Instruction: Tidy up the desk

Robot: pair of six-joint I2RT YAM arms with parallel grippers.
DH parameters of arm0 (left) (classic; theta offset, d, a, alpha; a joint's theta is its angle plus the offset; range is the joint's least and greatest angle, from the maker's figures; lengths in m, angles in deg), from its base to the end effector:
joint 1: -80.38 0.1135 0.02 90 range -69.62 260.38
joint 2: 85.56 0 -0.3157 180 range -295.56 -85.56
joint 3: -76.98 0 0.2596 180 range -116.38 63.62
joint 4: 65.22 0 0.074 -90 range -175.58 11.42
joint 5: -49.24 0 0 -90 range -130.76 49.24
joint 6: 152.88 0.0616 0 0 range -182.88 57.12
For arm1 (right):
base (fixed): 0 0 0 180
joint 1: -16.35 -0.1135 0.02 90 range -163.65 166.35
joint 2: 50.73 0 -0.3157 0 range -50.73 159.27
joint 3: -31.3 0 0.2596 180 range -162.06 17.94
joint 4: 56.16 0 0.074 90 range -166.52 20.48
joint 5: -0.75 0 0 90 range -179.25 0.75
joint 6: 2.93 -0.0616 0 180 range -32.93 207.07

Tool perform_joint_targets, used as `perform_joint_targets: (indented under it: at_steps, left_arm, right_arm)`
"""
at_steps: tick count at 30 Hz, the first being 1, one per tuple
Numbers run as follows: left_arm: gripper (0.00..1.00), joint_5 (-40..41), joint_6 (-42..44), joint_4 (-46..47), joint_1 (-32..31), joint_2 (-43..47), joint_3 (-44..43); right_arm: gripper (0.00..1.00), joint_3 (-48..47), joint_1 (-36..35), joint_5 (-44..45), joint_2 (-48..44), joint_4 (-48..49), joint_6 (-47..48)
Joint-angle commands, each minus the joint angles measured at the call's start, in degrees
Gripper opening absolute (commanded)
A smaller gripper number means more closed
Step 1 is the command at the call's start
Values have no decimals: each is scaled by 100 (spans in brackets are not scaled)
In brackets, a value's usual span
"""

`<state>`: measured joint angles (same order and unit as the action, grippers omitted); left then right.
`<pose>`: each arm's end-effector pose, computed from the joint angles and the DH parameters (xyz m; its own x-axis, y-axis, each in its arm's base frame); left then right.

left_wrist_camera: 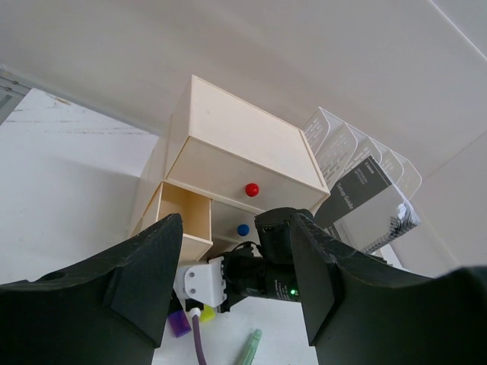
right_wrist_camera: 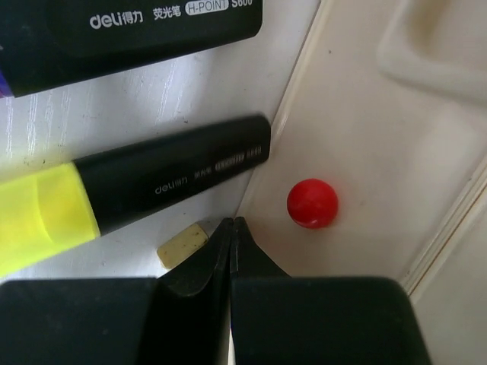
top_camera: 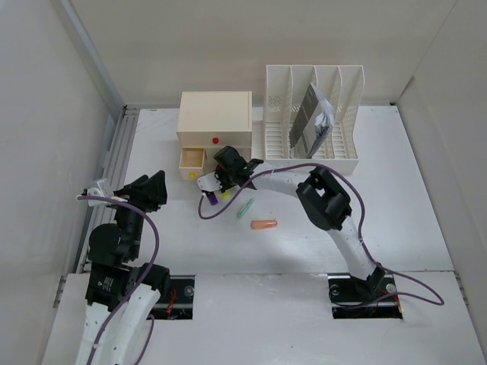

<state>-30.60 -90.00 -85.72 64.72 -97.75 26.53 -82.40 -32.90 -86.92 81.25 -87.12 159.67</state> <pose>0.0448 -0.0013 0.3820 0.2140 -0.5260 -0.8231 0.2264 0.8464 -0.4820 0.3715 0.4273 0.1641 0.5579 -0.8132 -0.1659 -0.6930 -0.3465 -0.6322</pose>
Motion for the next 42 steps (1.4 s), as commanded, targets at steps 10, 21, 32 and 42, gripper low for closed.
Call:
perform_joint_targets:
  at_steps: [10,21,32,42]
  left_arm:
    - [56,-22,-4,221,10,58,-1]
    - [56,-22,-4,221,10,111,-1]
    - [56,-22,-4,221,10,111,-1]
    - [56,-22,-4,221,10,111,-1]
  right_arm:
    - [0,233,-58,224,-251,-348,-114]
    - [0,1130,-111,40,-1182,-604,-483]
    - [15,973,-163,312,-1351,-111,-1256]
    - [34,593,-163,-232,-1236,-1104,-1266]
